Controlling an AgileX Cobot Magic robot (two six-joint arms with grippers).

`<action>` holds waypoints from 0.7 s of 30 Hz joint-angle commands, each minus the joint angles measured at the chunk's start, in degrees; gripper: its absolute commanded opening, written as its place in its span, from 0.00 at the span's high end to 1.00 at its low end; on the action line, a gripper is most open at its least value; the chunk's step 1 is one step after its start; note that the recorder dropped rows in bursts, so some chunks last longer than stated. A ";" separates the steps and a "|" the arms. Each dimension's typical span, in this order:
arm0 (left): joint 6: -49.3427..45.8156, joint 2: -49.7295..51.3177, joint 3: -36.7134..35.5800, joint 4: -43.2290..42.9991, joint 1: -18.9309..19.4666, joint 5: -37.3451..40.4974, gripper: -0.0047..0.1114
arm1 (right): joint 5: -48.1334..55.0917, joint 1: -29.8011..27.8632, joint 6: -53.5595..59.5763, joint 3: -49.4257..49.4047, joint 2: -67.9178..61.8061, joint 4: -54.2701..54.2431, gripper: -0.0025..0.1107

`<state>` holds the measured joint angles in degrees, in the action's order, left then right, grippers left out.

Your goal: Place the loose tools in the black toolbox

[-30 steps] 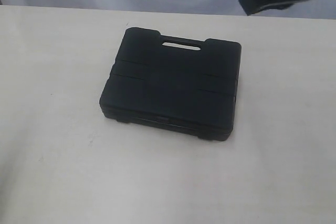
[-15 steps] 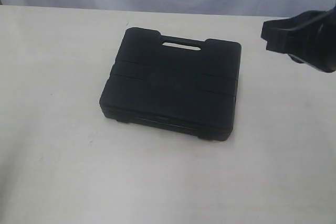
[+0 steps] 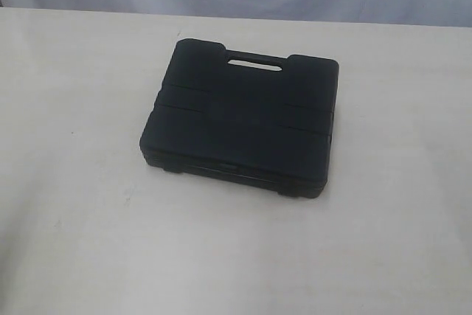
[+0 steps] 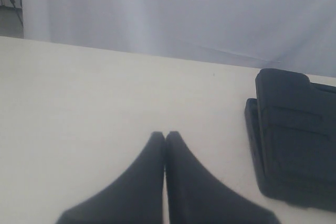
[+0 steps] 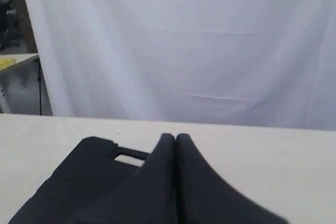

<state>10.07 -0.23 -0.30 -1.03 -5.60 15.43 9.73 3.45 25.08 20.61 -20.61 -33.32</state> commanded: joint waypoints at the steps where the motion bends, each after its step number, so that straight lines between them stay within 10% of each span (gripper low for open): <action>1: -0.02 0.23 0.30 0.13 -0.33 -0.02 0.96 | -5.83 -1.20 0.18 -6.71 8.17 0.43 0.98; 15: -0.02 0.23 0.30 0.13 -0.33 -0.02 0.96 | -12.87 -1.20 -1.66 -20.23 15.99 12.32 0.98; 21: -0.02 0.23 0.30 0.13 -0.33 -0.02 0.96 | -8.66 -1.20 -22.05 -20.61 20.61 29.81 0.98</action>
<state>10.07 -0.23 -0.30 -1.03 -5.60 15.43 -0.98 2.52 12.22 0.16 -1.15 -11.24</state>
